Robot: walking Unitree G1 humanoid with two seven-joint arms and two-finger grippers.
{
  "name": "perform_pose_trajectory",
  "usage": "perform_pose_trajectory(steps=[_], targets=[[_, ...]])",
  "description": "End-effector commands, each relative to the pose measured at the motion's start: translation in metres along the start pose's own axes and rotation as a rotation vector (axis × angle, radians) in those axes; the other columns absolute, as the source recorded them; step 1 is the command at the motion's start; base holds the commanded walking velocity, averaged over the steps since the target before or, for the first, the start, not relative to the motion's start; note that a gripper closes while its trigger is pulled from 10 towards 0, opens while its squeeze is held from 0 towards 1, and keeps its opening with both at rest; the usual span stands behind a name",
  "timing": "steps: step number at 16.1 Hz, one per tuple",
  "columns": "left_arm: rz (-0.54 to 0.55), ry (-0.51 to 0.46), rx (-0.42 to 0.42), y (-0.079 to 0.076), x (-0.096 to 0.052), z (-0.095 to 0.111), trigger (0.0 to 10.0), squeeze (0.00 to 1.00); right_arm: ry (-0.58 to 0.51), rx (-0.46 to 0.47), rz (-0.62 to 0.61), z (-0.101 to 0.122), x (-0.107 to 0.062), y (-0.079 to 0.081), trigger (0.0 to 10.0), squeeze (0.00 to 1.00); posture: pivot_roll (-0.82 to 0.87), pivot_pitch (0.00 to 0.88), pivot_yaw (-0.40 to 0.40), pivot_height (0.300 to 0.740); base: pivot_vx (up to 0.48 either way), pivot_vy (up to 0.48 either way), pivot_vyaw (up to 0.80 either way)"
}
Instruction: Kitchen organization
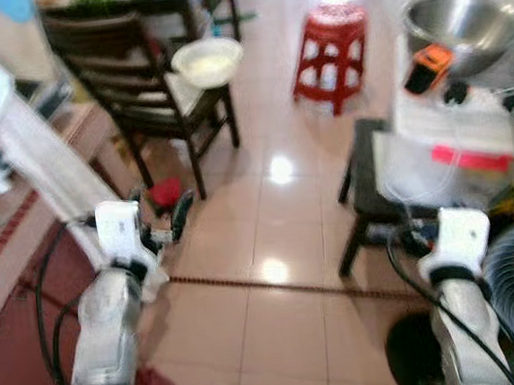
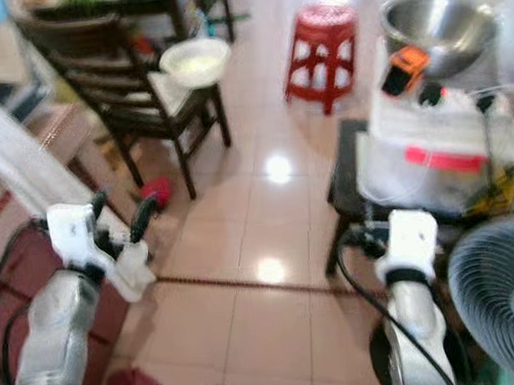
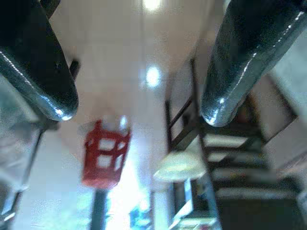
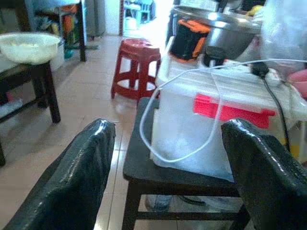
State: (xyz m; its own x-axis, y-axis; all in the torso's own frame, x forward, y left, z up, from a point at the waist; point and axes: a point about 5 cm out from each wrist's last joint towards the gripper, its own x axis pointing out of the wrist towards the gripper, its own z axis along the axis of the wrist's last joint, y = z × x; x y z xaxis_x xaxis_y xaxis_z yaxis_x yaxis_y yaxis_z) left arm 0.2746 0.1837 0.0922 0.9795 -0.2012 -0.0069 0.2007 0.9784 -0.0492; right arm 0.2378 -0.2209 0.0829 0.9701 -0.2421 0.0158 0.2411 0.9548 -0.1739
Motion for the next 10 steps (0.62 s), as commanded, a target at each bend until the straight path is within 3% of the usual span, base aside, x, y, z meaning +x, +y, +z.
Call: perform_pose_trajectory(steps=[1, 5, 10], targets=[[0.011, 0.012, 0.020, -0.002, 0.001, 0.000, 10.0, 0.00, 0.021, -0.015, 0.019, -0.002, -0.002, 0.007, 10.0, 0.00, -0.11, 0.000, 0.103, 0.740, 0.000, 0.000, 0.80], [0.073, -0.073, 0.049, -0.010, 0.013, 0.018, 10.0, 0.00, 0.081, 0.030, -0.040, -0.002, 0.005, 0.003, 10.0, 0.00, -0.12, 0.000, 0.109, 0.740, 0.000, 0.000, 0.80], [0.105, -0.032, 0.069, -0.011, 0.006, 0.017, 10.0, 0.00, 0.007, 0.025, 0.012, 0.016, 0.007, 0.014, 10.0, 0.00, -0.11, 0.000, 0.111, 0.740, 0.000, 0.000, 0.80]])
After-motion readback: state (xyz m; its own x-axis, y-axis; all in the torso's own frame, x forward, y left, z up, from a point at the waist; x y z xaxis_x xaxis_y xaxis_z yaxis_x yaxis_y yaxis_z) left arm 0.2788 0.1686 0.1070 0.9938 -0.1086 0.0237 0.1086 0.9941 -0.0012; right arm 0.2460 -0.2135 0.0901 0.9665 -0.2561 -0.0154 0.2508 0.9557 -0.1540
